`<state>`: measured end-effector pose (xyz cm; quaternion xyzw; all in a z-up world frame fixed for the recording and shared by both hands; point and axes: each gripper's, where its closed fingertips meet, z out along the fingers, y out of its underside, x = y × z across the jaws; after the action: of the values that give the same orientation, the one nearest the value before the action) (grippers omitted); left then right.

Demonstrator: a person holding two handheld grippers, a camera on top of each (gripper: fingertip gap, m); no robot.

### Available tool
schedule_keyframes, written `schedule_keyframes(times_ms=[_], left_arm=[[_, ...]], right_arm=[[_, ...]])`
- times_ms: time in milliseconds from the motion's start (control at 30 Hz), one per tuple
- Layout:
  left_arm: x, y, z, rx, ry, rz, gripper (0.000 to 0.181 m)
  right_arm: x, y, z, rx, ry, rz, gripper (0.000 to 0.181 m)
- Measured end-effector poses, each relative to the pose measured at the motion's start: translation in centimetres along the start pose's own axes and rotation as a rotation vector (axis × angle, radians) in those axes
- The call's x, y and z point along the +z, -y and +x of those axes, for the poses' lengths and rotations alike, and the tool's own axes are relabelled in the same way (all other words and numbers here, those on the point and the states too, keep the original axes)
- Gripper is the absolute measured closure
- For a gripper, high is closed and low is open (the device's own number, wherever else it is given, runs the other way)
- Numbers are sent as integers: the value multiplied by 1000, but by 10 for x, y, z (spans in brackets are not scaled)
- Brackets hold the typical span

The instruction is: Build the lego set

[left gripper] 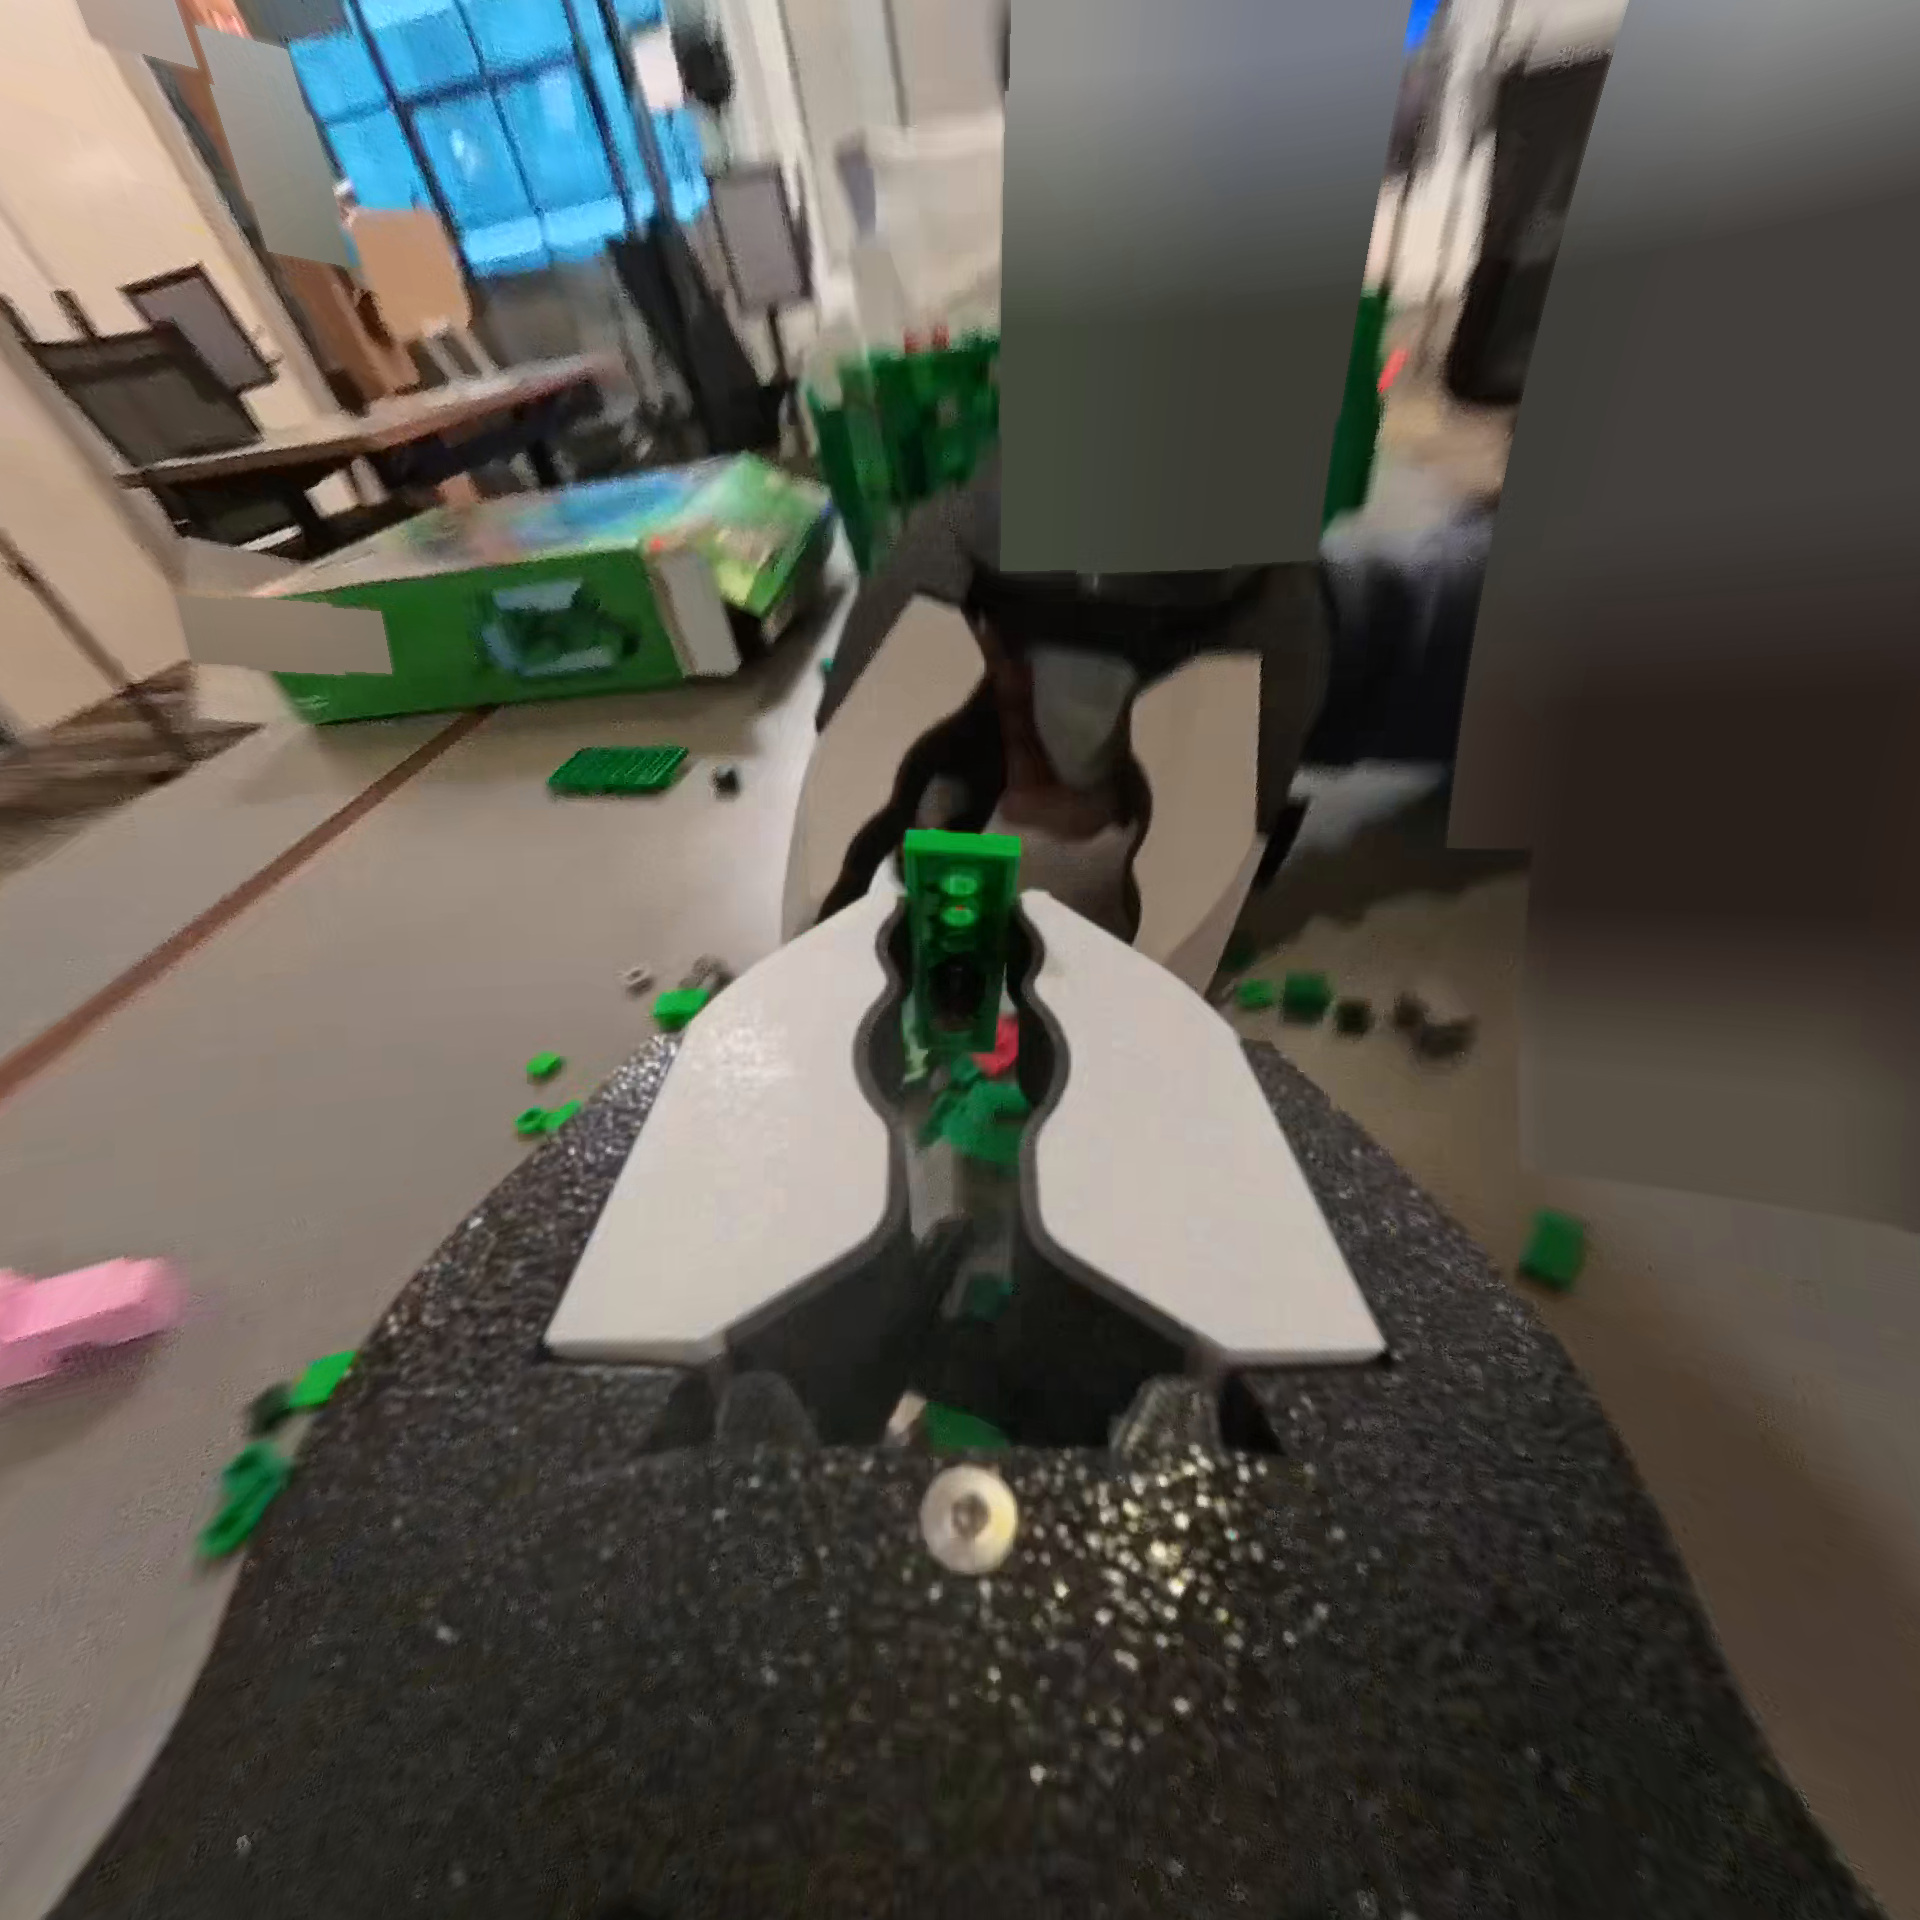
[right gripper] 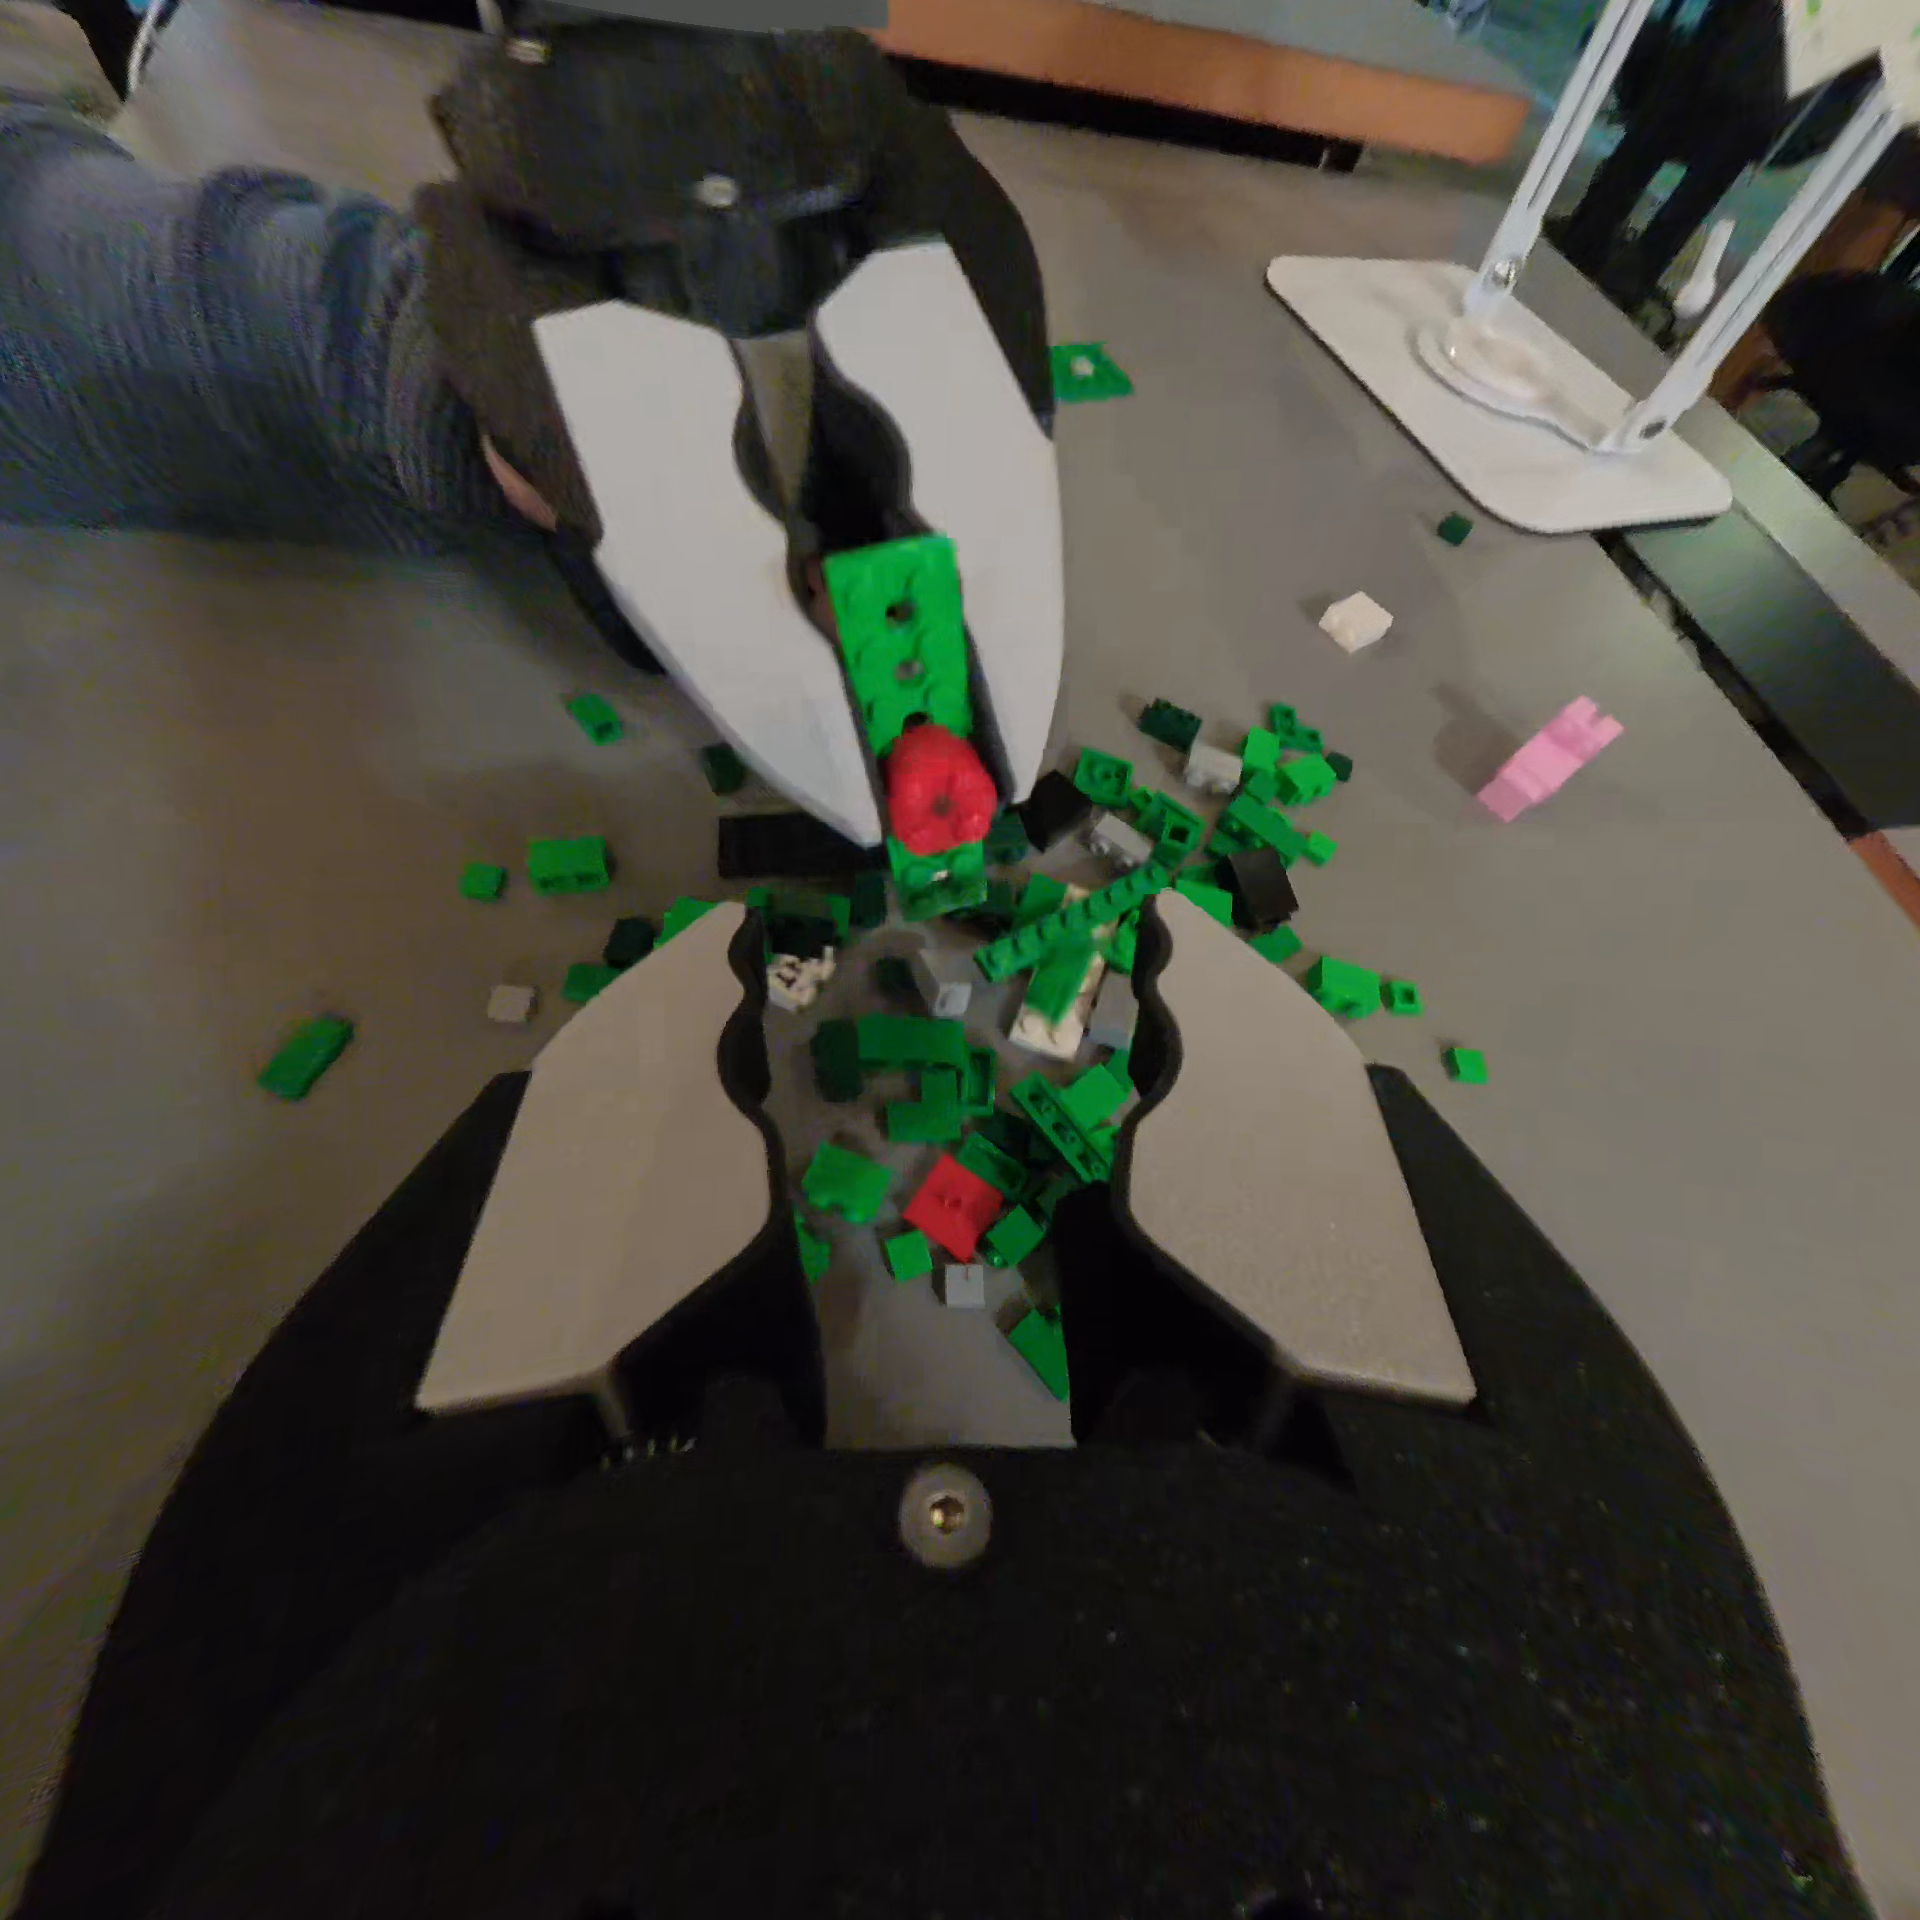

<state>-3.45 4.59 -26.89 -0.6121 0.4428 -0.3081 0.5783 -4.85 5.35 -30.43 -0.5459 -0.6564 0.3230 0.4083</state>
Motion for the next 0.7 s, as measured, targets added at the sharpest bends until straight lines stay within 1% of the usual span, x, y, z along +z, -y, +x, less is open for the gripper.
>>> schedule_keyframes(times_ms=[67,133,167,233,300,333,367,400,500,600,667,700], left_arm=[[-6,8,-2,-84,-36,84,165],[-9,10,-3,-100,-44,113,165],[-10,11,-4,-100,-45,120,165],[-9,12,-1,-75,-58,129,165],[-8,11,0,19,-24,121,165],[-8,12,0,73,-3,119,165],[-9,16,-2,117,32,133,165],[-9,17,-3,153,51,130,165],[-12,18,-6,199,91,117,165],[-14,21,-9,220,121,122,165],[-14,21,-10,222,128,118,165],[-14,22,-8,204,113,130,165]], right_arm=[[2,-2,2,-36,-39,-29,114],[4,-8,4,-44,-56,-80,111],[4,-7,3,-22,-47,-72,111],[1,5,-1,88,21,20,123],[-5,22,-5,267,132,153,139],[-9,30,-6,363,194,217,142],[-11,33,-6,445,247,250,145],[-11,34,-6,506,282,258,144],[-8,35,-4,579,300,281,142],[-14,40,1,645,330,336,147],[-16,38,4,646,314,340,147],[-14,36,4,621,300,316,144]])
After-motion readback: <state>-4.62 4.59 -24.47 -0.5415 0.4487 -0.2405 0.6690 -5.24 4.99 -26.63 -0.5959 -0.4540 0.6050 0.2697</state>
